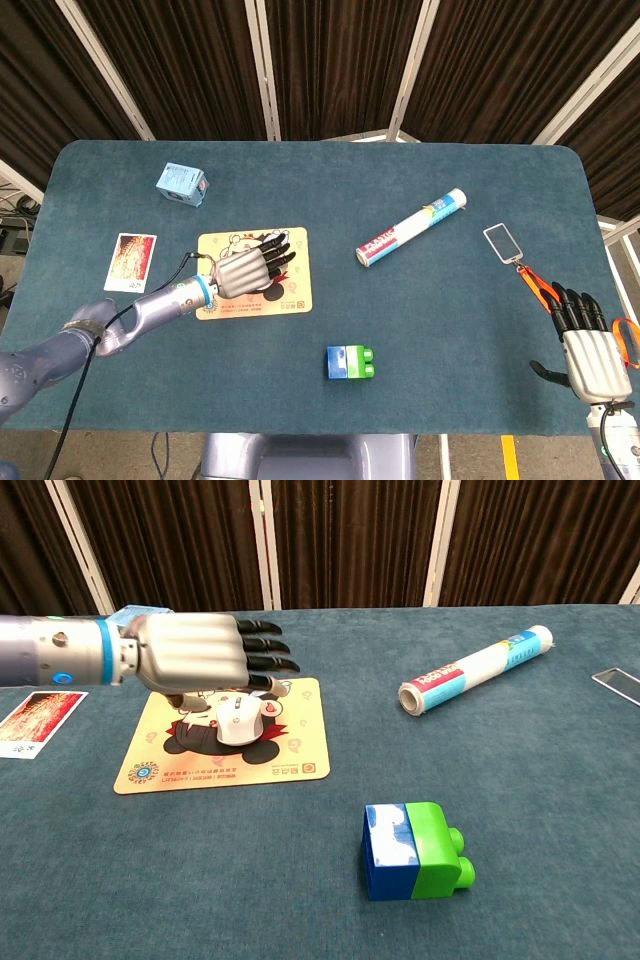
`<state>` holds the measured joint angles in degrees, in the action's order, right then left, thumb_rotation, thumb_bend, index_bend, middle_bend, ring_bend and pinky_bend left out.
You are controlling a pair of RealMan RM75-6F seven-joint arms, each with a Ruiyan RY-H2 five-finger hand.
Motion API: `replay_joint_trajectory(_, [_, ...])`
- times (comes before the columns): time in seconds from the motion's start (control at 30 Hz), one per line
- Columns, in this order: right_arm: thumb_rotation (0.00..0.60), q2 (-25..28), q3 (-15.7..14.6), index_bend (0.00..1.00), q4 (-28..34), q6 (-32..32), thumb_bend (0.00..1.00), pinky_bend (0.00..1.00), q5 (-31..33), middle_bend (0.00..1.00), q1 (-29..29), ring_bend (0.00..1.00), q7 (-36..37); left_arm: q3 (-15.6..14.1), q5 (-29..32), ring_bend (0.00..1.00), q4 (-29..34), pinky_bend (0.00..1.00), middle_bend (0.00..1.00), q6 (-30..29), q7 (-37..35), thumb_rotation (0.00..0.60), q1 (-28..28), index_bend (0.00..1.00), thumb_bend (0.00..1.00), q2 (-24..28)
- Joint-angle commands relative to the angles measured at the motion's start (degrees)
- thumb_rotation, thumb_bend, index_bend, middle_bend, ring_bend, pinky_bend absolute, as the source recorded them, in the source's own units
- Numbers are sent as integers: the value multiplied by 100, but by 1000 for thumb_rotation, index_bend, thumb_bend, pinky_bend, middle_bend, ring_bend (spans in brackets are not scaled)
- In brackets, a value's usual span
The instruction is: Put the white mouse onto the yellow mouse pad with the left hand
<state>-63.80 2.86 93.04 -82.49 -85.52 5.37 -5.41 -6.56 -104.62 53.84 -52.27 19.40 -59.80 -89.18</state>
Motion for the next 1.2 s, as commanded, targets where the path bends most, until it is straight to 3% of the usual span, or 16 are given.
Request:
replay_joint_trajectory(0.03, [600, -2, -1, 0, 0, -9, 88, 0, -2, 0, -5, 0, -10, 125, 201, 0, 841, 0, 0, -475, 292, 600, 327, 144, 315, 599])
replay_joint_trajectory(0.2, [600, -19, 0, 0, -2, -37, 88, 0, -2, 0, -17, 0, -76, 421, 791, 0, 2298, 0, 0, -1297, 1280, 600, 1116, 121, 312, 1346])
replay_joint_trajectory(0.43, [600, -46, -1, 0, -9, -89, 88, 0, -19, 0, -37, 0, -143, 502, 1384, 0, 3582, 0, 0, -2399, 1596, 600, 2157, 95, 309, 2006])
replay_joint_trajectory(0.63, [600, -58, -9, 0, -29, -143, 88, 0, -54, 0, -61, 0, -119, 341, 1714, 0, 4341, 0, 0, -3350, 1357, 600, 3149, 65, 305, 2318])
replay_joint_trajectory(0.9, [600, -76, -1, 0, -40, -127, 85, 0, -48, 0, -49, 0, -213, 253, 1957, 0, 4209, 0, 0, -4213, 594, 600, 4175, 16, 282, 2230])
replay_joint_trajectory(1.2, [600, -64, -19, 0, -59, -110, 78, 0, -87, 0, -38, 0, -258, 339, 2251, 0, 3602, 0, 0, -4075, -332, 600, 4575, 0, 257, 2018])
